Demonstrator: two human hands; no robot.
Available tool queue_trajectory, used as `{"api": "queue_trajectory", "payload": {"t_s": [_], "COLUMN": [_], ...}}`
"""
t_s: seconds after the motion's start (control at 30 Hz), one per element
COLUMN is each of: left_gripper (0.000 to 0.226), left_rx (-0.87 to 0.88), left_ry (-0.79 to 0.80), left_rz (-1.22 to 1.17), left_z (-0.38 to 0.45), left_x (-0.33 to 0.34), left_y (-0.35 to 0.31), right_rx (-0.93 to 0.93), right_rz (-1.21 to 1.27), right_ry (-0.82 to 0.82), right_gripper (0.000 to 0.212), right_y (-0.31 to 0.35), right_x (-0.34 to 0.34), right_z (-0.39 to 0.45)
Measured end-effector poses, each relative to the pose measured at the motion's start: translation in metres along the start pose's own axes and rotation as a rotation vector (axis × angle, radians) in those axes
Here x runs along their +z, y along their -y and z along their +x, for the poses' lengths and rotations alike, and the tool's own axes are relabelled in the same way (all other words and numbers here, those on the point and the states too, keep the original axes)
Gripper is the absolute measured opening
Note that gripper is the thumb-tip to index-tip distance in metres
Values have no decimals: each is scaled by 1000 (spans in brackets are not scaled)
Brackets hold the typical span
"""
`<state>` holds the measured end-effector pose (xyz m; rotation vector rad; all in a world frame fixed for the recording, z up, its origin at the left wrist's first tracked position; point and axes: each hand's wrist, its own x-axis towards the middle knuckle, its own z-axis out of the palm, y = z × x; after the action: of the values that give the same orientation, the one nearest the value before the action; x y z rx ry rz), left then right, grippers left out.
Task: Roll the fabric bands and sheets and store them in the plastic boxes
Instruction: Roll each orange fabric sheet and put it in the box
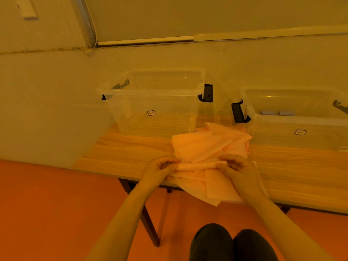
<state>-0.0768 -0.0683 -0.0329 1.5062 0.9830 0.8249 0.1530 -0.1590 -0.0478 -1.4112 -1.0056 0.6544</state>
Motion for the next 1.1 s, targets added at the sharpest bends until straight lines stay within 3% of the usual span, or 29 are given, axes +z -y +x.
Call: {"api": "queue_trajectory", "payload": {"t_s": [0.5,1.1], "left_gripper": [16,22], "left_rx": [102,316], "left_ry": [-41,-124], "left_rz": [53,-75], "left_z": [2,33], "left_x": [-3,-5], "left_y": [-12,-118], "right_rx": [11,-163], "right_rz": [-3,27], "right_ry": [34,-60], "right_gripper": [29,23], "right_y": [12,116], "right_x": [4,-9], "right_z": [5,52]}}
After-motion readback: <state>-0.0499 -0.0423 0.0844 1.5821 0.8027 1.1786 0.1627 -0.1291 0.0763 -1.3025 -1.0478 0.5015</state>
